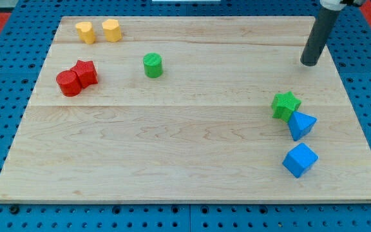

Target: Place the green star into the blue triangle

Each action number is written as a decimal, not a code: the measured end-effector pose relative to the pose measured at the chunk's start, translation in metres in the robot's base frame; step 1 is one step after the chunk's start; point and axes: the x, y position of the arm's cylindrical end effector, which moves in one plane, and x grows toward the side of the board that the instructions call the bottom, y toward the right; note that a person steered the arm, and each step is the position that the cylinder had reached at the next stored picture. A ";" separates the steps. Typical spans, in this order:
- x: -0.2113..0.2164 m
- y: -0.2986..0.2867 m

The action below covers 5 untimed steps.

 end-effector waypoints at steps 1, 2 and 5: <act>0.000 -0.036; 0.019 -0.090; 0.069 -0.226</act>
